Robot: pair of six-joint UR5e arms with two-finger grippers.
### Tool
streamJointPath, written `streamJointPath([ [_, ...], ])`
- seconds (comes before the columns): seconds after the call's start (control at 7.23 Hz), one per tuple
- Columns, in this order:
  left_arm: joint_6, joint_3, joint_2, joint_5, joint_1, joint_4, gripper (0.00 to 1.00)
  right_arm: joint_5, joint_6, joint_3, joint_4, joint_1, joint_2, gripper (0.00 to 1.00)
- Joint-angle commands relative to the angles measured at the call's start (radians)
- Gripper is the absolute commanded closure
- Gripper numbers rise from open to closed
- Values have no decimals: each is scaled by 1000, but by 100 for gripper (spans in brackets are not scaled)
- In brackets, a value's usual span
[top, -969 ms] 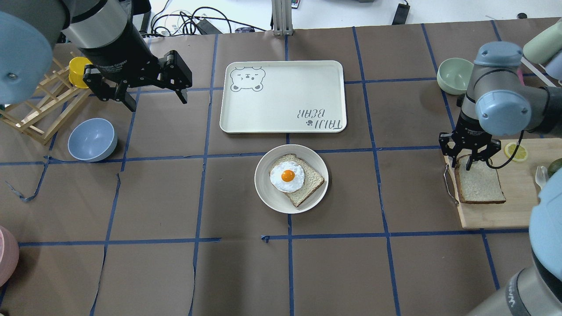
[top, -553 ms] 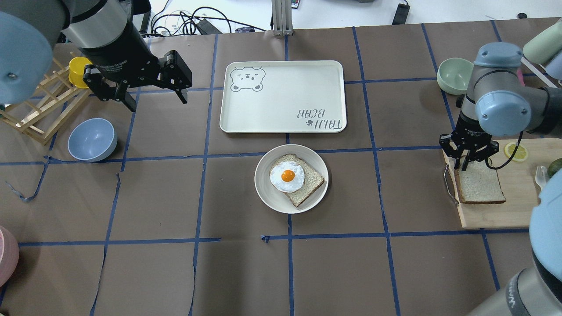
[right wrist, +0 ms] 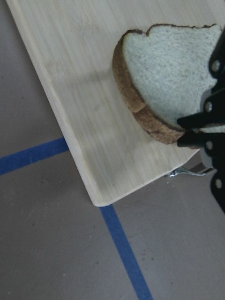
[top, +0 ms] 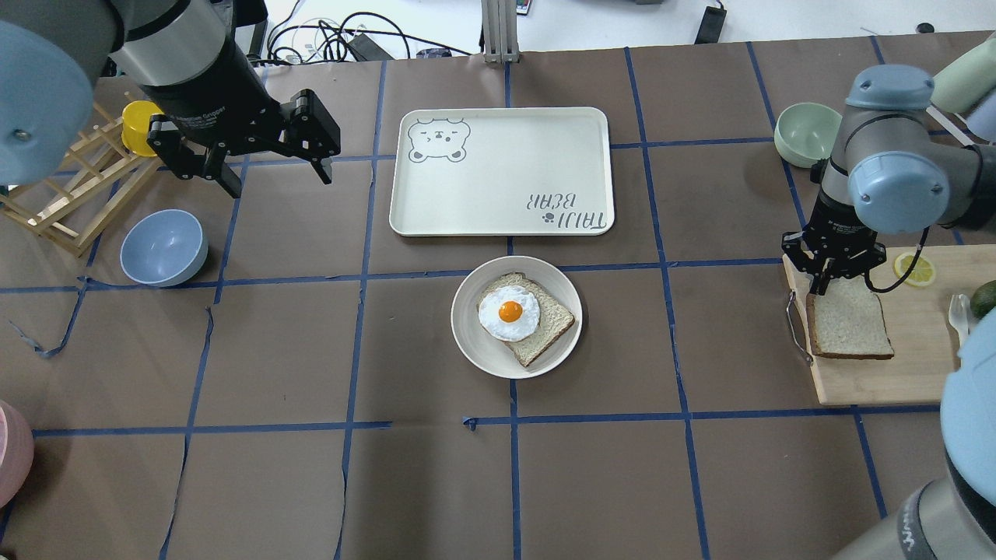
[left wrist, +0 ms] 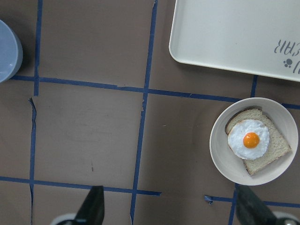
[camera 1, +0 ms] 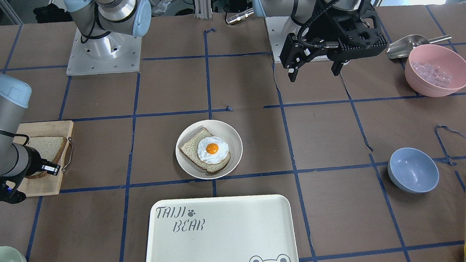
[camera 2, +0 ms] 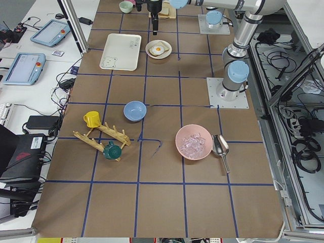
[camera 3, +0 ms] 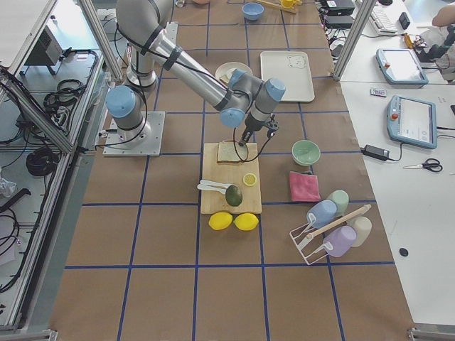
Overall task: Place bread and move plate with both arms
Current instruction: 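Close the right gripper on the bread slice edge and lift it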
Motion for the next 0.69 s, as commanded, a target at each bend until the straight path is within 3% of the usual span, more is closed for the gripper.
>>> streamJointPath([
  [0.0,0,-1,0,-1,0,0,0,4,-3,-49,93,0,-6,100],
  [0.55,0,-1,0,0,0,0,0,21,-8,-196,352,15,-58,100],
])
